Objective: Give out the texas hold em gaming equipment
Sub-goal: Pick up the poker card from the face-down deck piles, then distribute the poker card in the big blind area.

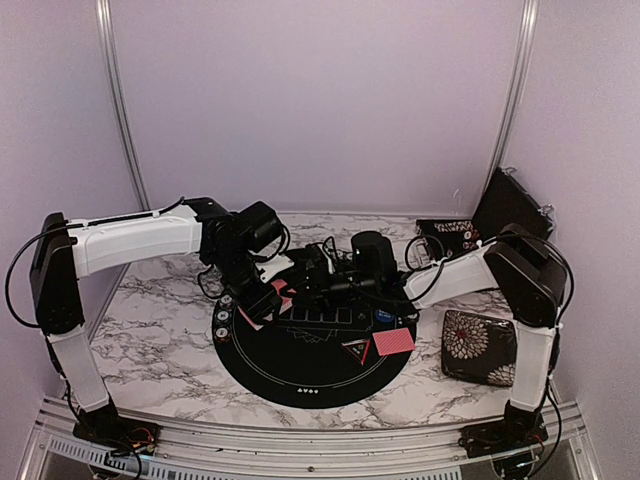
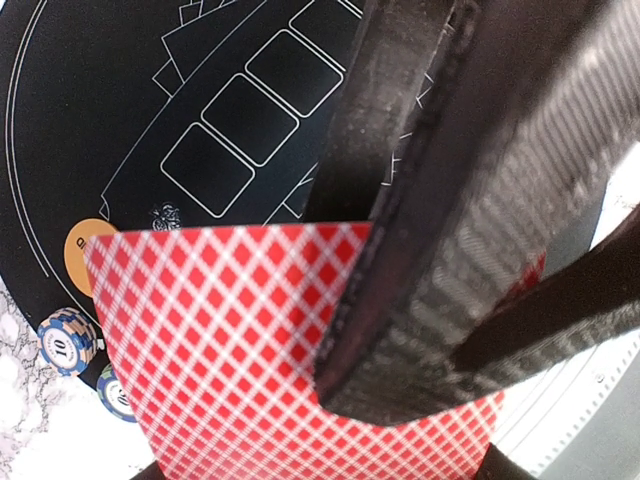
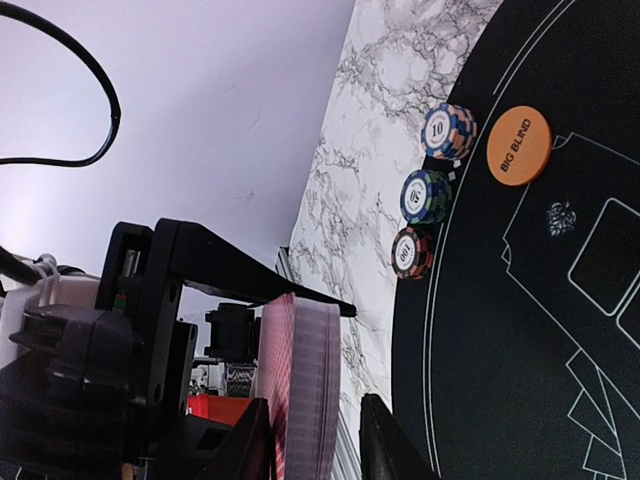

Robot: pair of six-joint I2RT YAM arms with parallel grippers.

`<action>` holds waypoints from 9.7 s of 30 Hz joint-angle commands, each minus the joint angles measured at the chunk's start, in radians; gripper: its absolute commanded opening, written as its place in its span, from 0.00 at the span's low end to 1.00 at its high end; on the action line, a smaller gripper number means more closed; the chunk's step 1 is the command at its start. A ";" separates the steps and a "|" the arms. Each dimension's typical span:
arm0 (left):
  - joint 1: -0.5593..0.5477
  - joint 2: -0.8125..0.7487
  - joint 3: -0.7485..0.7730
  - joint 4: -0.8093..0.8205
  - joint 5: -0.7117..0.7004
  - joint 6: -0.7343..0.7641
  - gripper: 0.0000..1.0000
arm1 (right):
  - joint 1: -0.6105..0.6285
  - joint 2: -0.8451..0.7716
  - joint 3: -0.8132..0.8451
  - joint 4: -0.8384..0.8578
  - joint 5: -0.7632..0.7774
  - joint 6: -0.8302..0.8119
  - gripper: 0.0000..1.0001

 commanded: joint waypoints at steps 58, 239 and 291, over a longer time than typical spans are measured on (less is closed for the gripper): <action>0.011 -0.029 0.000 0.003 0.014 0.001 0.56 | -0.007 -0.128 -0.127 0.098 0.000 0.079 0.14; 0.115 -0.205 -0.215 0.056 0.031 -0.060 0.55 | 0.028 0.049 0.084 -0.241 0.084 -0.175 0.71; 0.018 -0.100 -0.096 0.011 0.025 -0.054 0.55 | 0.061 0.134 0.119 0.142 -0.092 0.124 0.73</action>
